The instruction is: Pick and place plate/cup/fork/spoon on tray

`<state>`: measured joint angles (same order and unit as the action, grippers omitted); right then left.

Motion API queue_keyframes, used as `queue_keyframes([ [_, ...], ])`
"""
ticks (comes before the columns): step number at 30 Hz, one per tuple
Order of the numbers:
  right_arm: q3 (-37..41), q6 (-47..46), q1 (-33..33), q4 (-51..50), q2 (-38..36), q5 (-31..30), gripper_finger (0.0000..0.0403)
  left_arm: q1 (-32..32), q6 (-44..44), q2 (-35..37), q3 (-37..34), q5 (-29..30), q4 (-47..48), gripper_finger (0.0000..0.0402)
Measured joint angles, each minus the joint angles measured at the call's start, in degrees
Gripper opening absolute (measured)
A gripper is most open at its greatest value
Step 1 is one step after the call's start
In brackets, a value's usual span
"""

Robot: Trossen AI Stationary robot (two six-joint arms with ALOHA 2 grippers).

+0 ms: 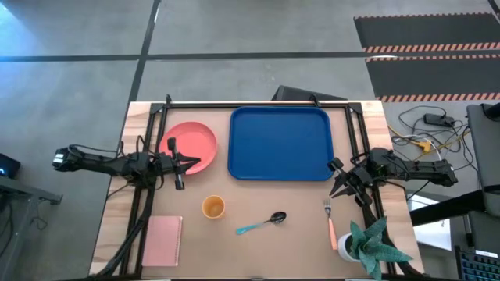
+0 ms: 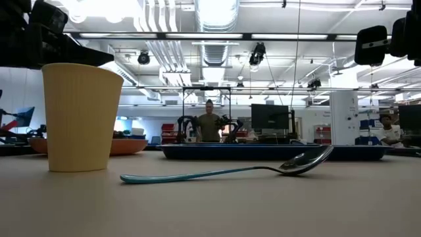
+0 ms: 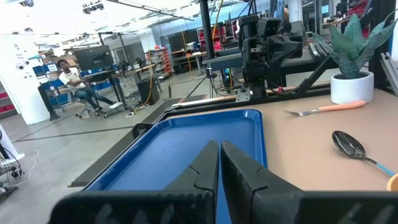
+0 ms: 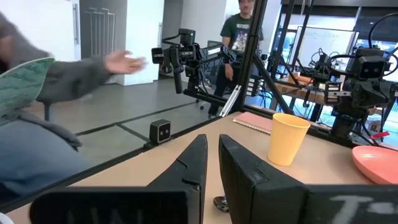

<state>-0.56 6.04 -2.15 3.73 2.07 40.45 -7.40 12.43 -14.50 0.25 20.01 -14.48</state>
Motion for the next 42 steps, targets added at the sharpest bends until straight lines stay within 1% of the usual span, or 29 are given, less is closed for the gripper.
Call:
queue_keyframes([
  [2,0.01,0.05,0.02,0.0,0.0,0.0,0.0031,0.0,0.0,0.01,0.0,0.0,0.0,0.0],
  [7,0.02,8.99,0.01,0.8,-0.02,-0.26,0.0031,0.0,0.0,0.02,0.0,0.0,-0.02,0.0],
  [10,0.02,9.02,0.02,3.09,-0.02,-1.21,0.0031,0.0,0.0,0.02,0.0,0.0,0.0,0.0],
  [12,0.02,6.37,0.0,5.25,-0.02,-4.93,0.0031,-0.02,0.0,0.01,0.0,0.0,-0.01,0.0],
  [16,0.02,-2.53,0.0,10.29,-0.02,-13.93,0.0031,-0.01,0.0,0.01,0.0,0.0,-0.02,0.0],
  [19,0.02,-7.98,0.0,13.25,-0.02,-18.36,0.0031,-0.02,-0.26,0.02,0.0,-0.13,-0.04,0.0],
  [23,0.02,-16.99,0.0,14.56,-0.02,-19.14,0.0031,-0.02,-6.55,0.02,0.0,-1.49,-0.83,0.0],
  [25,0.02,-20.84,0.0,15.39,-0.02,-19.55,0.0031,-0.02,-8.51,-0.02,0.0,-1.47,-3.16,0.0],
  [28,0.02,-26.11,0.0,16.33,-0.02,-19.58,0.0031,-0.02,-12.74,0.0,0.0,-1.78,-10.76,0.0],
  [31,0.02,-25.62,0.0,16.36,0.0,-19.99,0.0031,-0.02,-17.65,0.0,-0.01,-1.91,-19.28,0.0],
  [33,0.02,-25.49,0.02,16.93,-0.05,-24.6,0.0031,-0.01,-19.9,0.05,-0.02,-1.99,-23.19,0.0],
  [36,0.02,-26.0,0.02,16.71,0.08,-35.04,0.0031,-0.02,-21.02,0.19,-0.01,-1.99,-26.08,0.0],
  [38,0.02,-25.76,0.0,16.72,0.3,-42.07,0.0031,0.0,-20.65,0.28,-0.02,-1.79,-26.29,0.0],
  [40,0.02,-26.09,0.0,16.83,0.61,-48.08,0.0031,0.06,-20.91,-0.02,0.09,1.27,-27.52,0.0],
  [41,0.02,-26.29,0.0,16.99,0.73,-50.59,0.0031,0.07,-21.82,-0.18,0.19,3.55,-27.62,0.0],
  [42,0.02,-26.28,0.0,17.38,0.85,-52.64,0.0031,0.08,-22.65,-0.39,0.26,4.61,-27.43,0.0],
])
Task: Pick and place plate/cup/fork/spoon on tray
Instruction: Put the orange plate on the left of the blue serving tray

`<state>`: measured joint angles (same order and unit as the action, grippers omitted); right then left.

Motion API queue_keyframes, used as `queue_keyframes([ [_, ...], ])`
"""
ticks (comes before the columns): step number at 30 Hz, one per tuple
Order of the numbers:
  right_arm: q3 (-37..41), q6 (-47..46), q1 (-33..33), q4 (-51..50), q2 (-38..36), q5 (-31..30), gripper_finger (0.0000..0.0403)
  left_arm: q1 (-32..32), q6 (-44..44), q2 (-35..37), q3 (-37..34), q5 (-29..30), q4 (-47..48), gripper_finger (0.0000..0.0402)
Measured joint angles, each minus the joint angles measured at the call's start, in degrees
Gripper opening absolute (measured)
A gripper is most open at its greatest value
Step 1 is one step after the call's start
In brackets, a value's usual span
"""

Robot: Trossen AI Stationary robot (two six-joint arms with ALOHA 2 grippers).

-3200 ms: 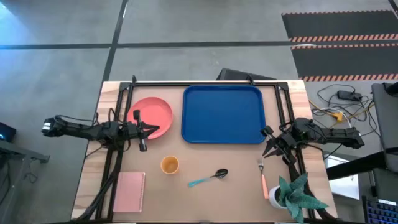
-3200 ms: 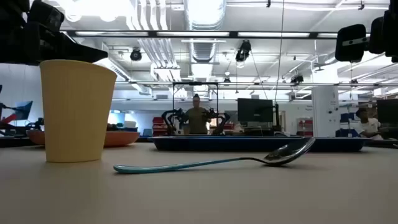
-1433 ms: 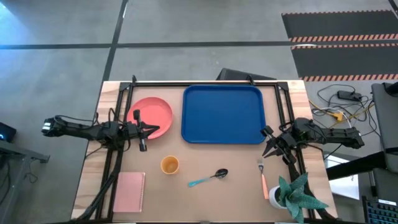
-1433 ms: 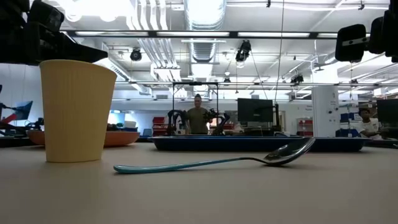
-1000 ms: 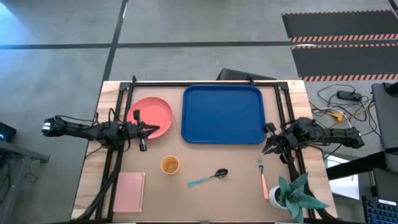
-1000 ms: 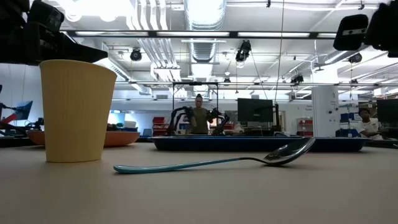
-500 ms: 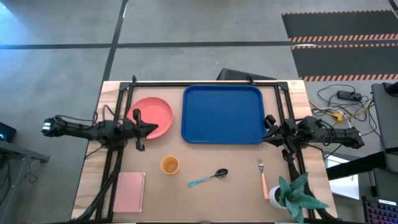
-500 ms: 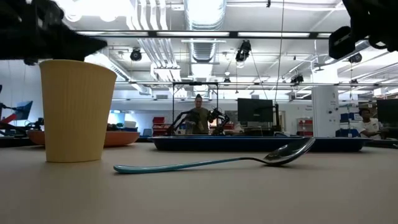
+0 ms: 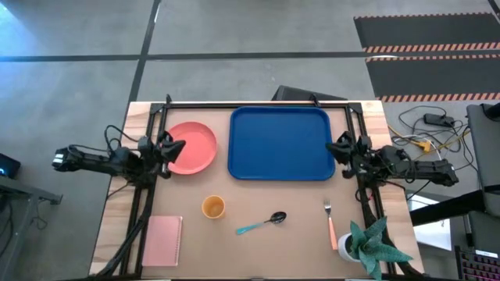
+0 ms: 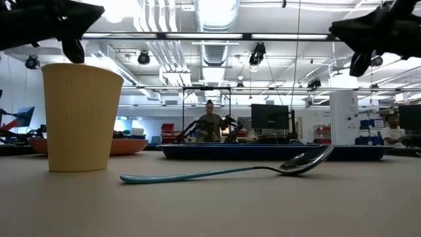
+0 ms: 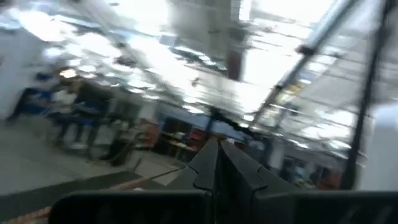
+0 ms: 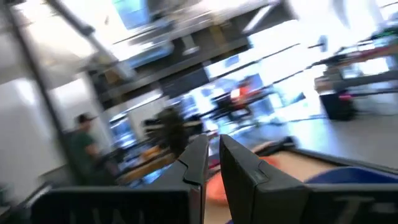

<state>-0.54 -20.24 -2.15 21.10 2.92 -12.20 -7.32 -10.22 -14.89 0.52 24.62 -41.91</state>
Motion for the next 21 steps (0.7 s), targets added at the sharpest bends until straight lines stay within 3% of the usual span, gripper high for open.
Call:
queue_keyframes([
  [9,0.0,5.14,-0.02,12.06,5.96,-1.97,0.0031,-0.01,0.99,-5.24,2.31,3.5,0.17,0.0],
  [15,-0.93,5.25,-0.02,15.67,13.97,-3.07,0.0031,0.1,6.55,-8.73,3.43,4.71,-0.29,0.0],
  [21,-6.17,4.31,-0.02,16.05,23.65,-6.22,0.0031,0.14,15.52,-9.95,3.47,7.53,-7.19,0.0],
])
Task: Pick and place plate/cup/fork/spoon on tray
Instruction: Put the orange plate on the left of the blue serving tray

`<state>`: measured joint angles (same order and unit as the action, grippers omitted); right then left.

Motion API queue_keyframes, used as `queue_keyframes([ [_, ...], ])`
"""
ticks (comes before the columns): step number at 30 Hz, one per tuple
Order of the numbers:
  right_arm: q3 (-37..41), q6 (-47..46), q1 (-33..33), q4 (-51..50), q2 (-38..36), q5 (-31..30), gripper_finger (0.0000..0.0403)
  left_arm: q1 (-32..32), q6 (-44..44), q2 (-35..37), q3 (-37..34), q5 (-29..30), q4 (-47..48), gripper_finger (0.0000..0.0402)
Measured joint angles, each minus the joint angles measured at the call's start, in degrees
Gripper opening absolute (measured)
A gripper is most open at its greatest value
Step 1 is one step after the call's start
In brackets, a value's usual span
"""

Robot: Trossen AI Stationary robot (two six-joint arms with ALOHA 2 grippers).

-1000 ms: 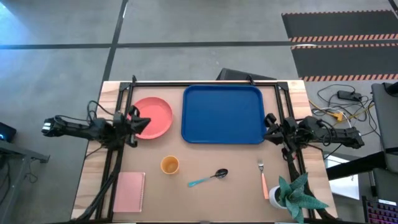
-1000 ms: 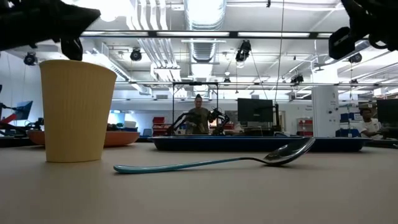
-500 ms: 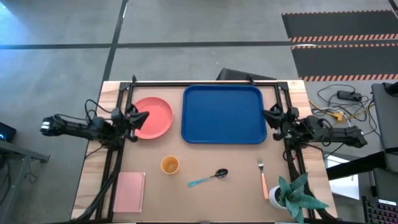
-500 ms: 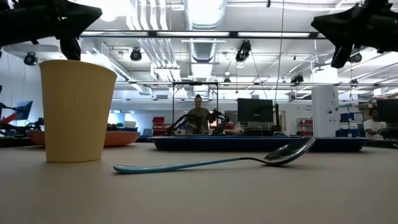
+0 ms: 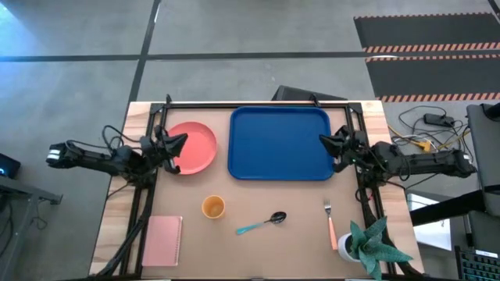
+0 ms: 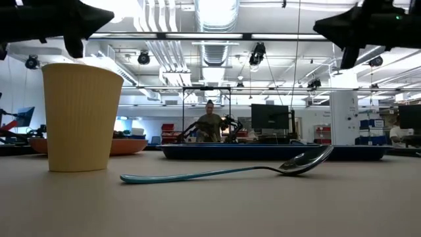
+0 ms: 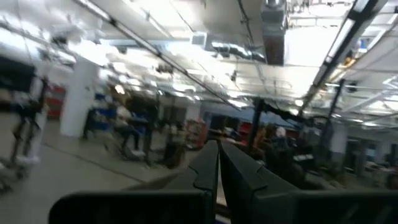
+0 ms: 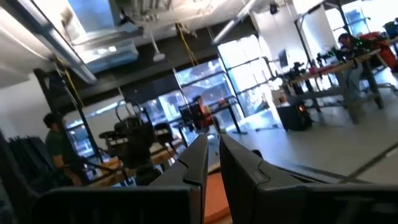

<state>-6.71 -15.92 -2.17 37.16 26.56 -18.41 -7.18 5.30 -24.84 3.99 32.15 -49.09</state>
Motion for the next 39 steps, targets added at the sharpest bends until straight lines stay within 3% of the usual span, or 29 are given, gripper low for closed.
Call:
queue_keyframes([
  [8,-11.22,-0.72,0.0,-0.4,14.38,-0.22,0.0031,0.0,12.95,2.34,0.04,0.42,-4.9,0.0],
  [11,-16.18,-1.18,0.0,-1.66,19.81,-0.16,0.0031,0.0,13.55,3.58,0.04,1.22,-4.88,0.0],
  [20,-34.05,-6.99,-4.62,-17.66,37.16,1.33,0.0015,0.0,13.6,7.86,-0.66,1.36,-4.39,0.0],
  [39,-68.59,2.74,-11.25,-29.62,70.85,21.21,0.0008,-0.01,13.02,10.44,-1.79,1.33,-3.82,0.0],
])
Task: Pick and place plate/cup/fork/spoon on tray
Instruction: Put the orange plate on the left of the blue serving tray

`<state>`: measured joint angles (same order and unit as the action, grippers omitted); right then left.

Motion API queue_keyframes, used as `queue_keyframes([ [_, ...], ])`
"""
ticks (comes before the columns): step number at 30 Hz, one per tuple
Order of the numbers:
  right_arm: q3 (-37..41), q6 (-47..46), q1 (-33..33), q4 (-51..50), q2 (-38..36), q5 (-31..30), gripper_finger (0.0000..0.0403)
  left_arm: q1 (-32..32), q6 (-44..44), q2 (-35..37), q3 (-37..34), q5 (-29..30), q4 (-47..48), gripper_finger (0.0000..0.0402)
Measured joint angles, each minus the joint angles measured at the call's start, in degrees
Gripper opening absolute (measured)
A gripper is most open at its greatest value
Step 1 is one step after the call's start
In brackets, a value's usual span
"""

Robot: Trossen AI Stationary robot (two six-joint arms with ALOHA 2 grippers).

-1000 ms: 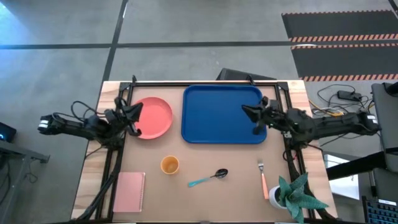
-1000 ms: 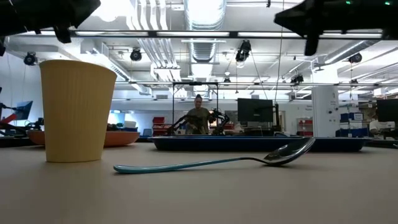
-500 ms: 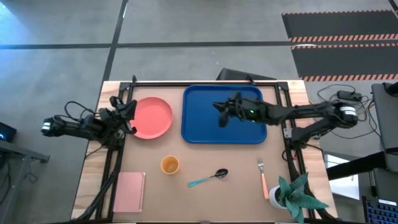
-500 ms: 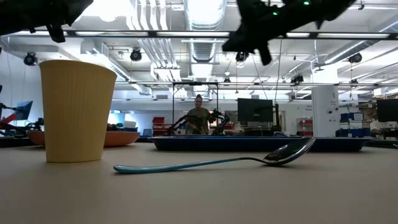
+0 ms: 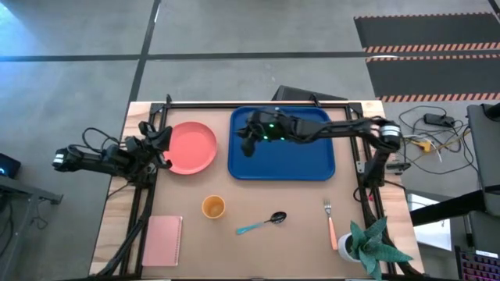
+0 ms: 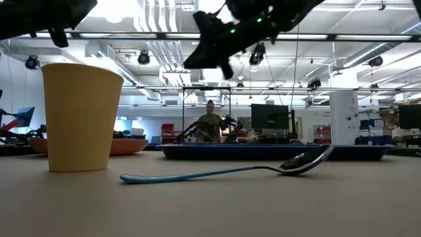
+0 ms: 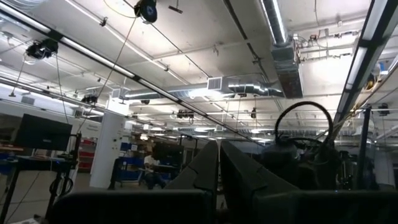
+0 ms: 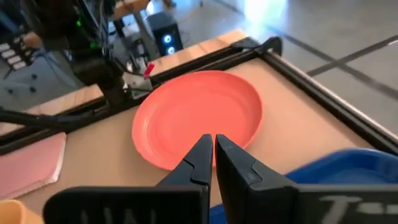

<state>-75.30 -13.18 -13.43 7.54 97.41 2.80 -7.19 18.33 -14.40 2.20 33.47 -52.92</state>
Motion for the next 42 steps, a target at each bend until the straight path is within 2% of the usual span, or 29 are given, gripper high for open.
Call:
queue_keyframes([
  [5,-6.52,3.11,-0.13,-1.09,5.85,1.29,0.0008,-0.01,-0.17,-0.15,0.0,0.0,0.02,0.0],
  [14,-12.02,7.55,-0.7,-0.97,11.56,3.91,0.0008,-0.02,-3.02,-0.08,-0.04,-0.05,0.94,0.0],
  [20,-17.41,8.32,-1.31,-2.99,15.14,8.69,0.0008,-0.01,-2.69,-0.04,0.88,-0.05,0.87,0.0],
  [25,-26.47,14.01,-1.49,-14.81,18.43,9.25,0.0008,-0.01,0.9,0.45,2.47,-0.02,0.69,0.0],
  [32,-39.32,32.59,-0.1,-30.84,24.72,9.73,0.0008,-0.03,1.43,1.75,1.65,-0.04,1.48,0.0],
  [37,-46.53,40.07,0.8,-33.88,30.34,10.12,0.0008,-0.03,1.57,2.17,1.42,-0.06,1.26,0.0],
  [42,-51.35,41.39,0.94,-34.41,35.23,14.03,0.0008,-0.03,1.6,2.75,1.4,-0.15,1.01,0.0],
])
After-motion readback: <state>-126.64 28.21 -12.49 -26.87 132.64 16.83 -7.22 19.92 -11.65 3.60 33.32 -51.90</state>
